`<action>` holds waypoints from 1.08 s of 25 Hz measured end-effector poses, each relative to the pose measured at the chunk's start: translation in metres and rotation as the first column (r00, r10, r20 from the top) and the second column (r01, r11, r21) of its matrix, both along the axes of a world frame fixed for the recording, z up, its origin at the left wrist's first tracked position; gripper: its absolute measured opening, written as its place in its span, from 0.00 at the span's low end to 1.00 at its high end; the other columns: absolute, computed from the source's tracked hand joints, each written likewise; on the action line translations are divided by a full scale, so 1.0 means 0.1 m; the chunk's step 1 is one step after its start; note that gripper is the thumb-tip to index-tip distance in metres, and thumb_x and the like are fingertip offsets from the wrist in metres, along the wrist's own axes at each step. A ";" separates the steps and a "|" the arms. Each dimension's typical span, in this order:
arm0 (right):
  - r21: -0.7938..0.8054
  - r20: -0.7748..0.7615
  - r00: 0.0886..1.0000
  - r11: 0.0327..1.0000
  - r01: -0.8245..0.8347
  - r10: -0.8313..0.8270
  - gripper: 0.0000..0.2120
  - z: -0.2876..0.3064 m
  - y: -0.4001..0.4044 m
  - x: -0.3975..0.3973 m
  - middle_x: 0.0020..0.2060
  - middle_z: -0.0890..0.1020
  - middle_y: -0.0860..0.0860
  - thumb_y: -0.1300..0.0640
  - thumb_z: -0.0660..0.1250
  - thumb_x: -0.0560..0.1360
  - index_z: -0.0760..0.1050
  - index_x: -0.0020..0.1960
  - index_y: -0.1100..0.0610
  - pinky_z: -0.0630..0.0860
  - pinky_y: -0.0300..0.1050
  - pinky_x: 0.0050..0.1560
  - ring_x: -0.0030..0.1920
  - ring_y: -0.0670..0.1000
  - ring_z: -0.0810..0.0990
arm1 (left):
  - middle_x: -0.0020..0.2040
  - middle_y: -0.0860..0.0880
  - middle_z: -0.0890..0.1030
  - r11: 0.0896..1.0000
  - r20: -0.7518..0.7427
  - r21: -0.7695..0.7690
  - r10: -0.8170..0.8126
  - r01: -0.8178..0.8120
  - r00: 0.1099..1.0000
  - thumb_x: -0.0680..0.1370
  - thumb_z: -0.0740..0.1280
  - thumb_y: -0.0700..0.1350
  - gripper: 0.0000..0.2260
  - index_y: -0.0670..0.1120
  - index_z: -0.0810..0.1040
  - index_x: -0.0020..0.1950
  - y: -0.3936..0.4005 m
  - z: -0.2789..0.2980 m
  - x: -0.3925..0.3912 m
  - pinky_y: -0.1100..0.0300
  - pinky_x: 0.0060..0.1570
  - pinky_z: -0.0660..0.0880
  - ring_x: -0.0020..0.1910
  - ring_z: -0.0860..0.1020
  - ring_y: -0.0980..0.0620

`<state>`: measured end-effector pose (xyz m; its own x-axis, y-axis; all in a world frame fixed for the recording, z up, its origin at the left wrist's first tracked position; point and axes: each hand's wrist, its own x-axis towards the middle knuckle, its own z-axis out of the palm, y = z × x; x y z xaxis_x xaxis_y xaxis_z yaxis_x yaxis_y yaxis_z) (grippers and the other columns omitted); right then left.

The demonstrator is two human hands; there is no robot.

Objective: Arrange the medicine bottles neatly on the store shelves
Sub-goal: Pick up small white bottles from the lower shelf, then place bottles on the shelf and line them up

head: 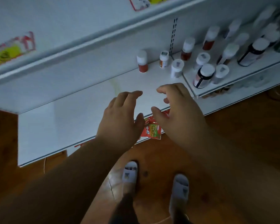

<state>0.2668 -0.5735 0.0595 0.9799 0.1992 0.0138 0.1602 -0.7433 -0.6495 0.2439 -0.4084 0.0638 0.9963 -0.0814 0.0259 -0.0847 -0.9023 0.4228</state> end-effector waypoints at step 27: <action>0.791 -0.398 0.903 0.439 0.426 -0.160 0.23 -2.16 0.74 1.61 0.44 0.81 0.52 0.40 0.71 0.72 0.73 0.57 0.55 0.83 0.50 0.42 0.44 0.51 0.84 | 0.65 0.59 0.74 0.911 -0.006 -0.353 0.225 -0.212 0.974 0.78 0.48 0.65 0.25 0.57 0.66 0.70 0.28 -1.76 1.40 0.59 0.61 0.73 0.61 0.74 0.59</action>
<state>0.4278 -0.4994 -0.1565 0.9707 -0.0818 -0.2258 -0.2031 0.2224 -0.9536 0.3841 -0.3799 -0.1125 0.9862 0.1586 0.0471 0.0776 -0.6950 0.7148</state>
